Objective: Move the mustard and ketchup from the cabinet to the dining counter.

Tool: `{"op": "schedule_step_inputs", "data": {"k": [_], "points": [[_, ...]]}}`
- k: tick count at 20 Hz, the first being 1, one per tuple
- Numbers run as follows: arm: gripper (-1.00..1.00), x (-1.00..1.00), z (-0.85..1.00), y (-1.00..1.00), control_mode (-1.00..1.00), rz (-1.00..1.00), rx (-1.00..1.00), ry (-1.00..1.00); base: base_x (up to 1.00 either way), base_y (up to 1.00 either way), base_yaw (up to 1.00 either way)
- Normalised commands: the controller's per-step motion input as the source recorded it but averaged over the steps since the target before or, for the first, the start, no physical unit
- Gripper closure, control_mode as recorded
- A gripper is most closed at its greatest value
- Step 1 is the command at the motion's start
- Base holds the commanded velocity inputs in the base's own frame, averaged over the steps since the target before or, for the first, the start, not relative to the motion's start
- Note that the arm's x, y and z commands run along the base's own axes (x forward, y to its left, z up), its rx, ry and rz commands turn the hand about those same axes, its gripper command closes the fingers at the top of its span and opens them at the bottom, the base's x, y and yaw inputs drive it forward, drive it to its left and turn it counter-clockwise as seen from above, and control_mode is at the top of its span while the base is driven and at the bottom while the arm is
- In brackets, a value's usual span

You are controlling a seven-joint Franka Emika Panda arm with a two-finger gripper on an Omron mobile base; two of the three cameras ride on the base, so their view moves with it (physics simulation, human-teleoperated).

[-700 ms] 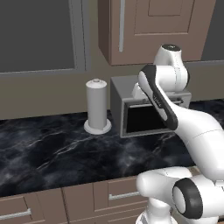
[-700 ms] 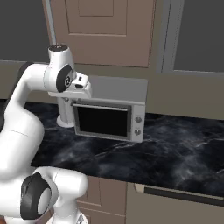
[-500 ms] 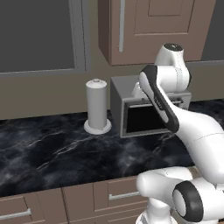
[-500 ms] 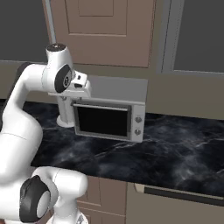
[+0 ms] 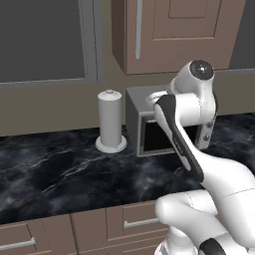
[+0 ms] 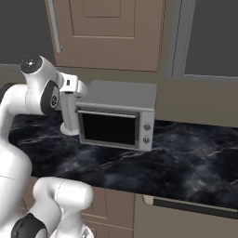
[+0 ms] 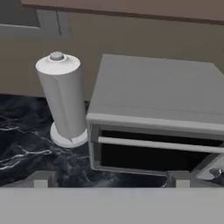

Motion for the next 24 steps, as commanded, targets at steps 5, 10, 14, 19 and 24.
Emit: {"op": "schedule_step_inputs", "data": {"k": [5, 10, 14, 19, 24], "points": [[-1.00, -0.07, 0.43, 0.24, -1.00, -0.08, 0.00, -0.19, 0.00, 0.00, 0.00], [-1.00, -0.07, 0.53, 0.16, -1.00, -0.09, 0.01, -0.03, 0.00, 0.00, 0.00], [-1.00, -0.02, 0.57, 0.19, -1.00, -0.03, -0.02, -0.08, 0.00, 0.00, 0.00], [-1.00, 0.00, 0.43, 0.11, -1.00, 0.01, -0.03, -0.14, 0.00, 0.00, 0.00], [-1.00, 0.06, 0.44, 0.10, -1.00, 0.00, -0.05, -0.08, 0.00, 0.00, 0.00]]}}
